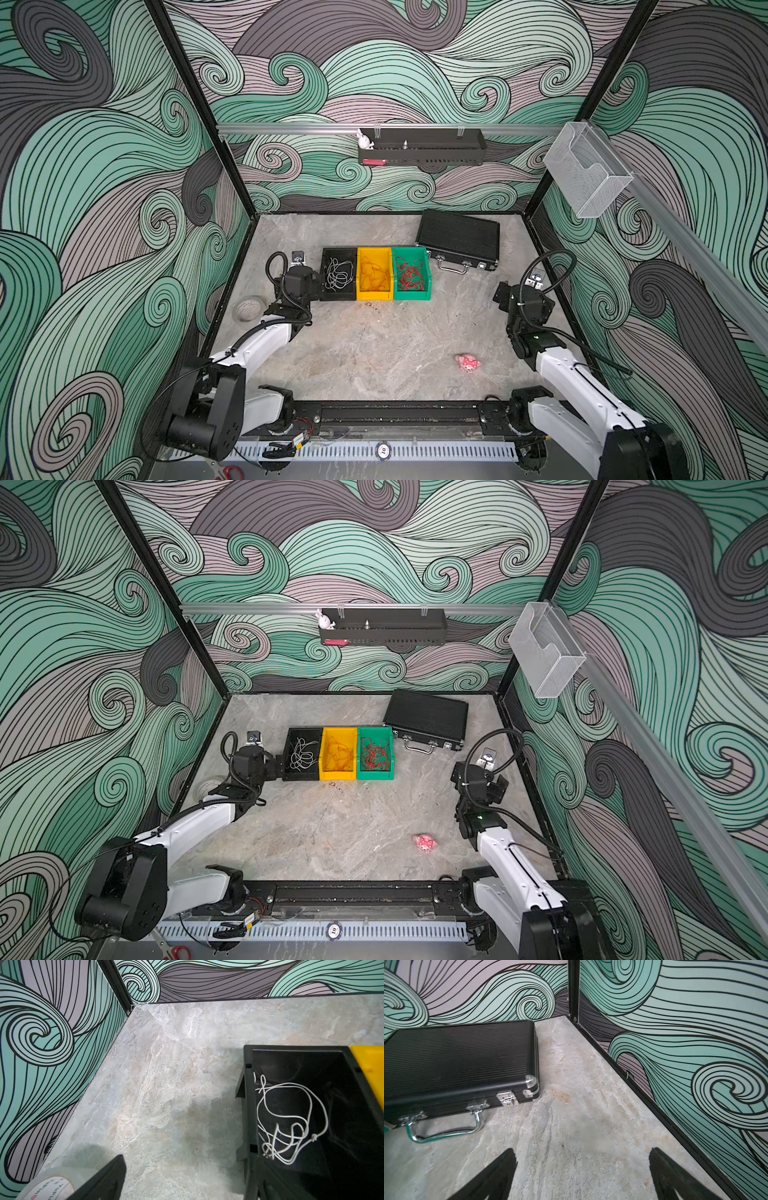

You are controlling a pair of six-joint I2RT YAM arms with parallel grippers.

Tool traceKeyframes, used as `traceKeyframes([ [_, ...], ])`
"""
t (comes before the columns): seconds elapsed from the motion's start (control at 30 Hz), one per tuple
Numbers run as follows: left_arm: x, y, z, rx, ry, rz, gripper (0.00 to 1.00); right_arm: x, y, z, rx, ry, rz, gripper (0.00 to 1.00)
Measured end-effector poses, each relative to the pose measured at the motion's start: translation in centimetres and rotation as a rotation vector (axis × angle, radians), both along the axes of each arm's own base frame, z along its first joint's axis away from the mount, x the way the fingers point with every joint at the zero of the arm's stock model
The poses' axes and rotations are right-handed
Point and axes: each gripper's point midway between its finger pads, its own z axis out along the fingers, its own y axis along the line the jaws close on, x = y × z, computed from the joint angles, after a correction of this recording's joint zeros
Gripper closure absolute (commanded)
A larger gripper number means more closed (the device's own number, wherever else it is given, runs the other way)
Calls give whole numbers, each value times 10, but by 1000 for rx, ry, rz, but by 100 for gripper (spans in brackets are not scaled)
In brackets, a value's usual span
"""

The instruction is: Untangle the cables

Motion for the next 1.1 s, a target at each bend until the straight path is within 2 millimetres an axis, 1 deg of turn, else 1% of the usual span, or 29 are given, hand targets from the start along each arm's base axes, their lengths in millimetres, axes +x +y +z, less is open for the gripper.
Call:
traceKeyframes([
  [0.07,-1,8,-8,8,-9,10,1,3,-4,0,-9,-9,-14,1],
  [0.17,0,19,-30,10,17,9,1,7,-5,-5,-16,-26,-16,1],
  [0.27,6,19,-38,3,10,-35,1,9,-6,-23,-31,-5,-9,1],
  [0.33,12,20,-37,-12,-35,-57,1,13,-4,-35,-39,8,10,1],
  [0.4,14,24,-42,-23,-61,-56,1,19,0,-41,-46,0,39,1],
  [0.47,14,27,-56,-29,-51,-51,1,23,5,-46,-50,-17,79,1],
  [0.53,15,33,-68,-45,-4,-34,1,28,12,-47,-52,-39,127,1],
  [0.57,18,35,-68,-57,-1,-33,1,31,15,-47,-56,-49,147,1],
  [0.7,35,41,-47,-88,-62,-29,1,51,25,-55,-71,-47,207,1],
  [0.77,36,42,-45,-95,-68,-29,1,62,32,-59,-74,-18,246,1],
  [0.83,35,40,-47,-103,-60,-35,1,77,37,-52,-62,-30,277,1],
  [0.9,35,39,-49,-108,-55,-38,1,90,34,-42,-46,-46,289,1],
  [0.97,34,38,-50,-110,-50,-40,1,93,31,-38,-40,-58,292,1],
  [1.1,34,38,-51,-111,-46,-41,1,91,34,-45,-28,-36,313,1],
])
